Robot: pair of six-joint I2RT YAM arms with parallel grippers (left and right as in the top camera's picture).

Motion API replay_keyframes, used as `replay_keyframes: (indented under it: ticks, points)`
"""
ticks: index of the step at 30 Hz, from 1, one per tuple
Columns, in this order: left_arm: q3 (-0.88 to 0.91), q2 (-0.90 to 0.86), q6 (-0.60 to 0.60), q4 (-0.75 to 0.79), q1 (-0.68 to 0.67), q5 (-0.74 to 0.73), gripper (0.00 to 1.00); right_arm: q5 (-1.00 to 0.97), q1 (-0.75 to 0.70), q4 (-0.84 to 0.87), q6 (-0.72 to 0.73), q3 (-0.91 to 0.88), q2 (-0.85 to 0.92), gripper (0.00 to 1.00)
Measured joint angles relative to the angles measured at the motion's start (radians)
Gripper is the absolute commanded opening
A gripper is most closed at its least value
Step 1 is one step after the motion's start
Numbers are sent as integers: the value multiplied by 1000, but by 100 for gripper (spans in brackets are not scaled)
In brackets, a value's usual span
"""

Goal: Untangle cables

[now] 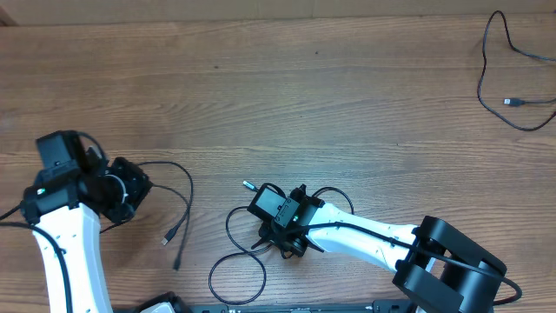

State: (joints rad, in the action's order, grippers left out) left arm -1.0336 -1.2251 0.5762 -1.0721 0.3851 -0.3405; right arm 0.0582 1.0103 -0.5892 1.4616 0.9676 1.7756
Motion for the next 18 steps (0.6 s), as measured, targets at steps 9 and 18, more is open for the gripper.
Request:
replay_keyframes:
  ticks: [9,18]
  points:
    - [0,0,0,1,-128,34,5,-23,0,-7,0,1,-2,4]
    - [0,0,0,-6,-209,58,4,-33,0,-7,0,1,-2,4]
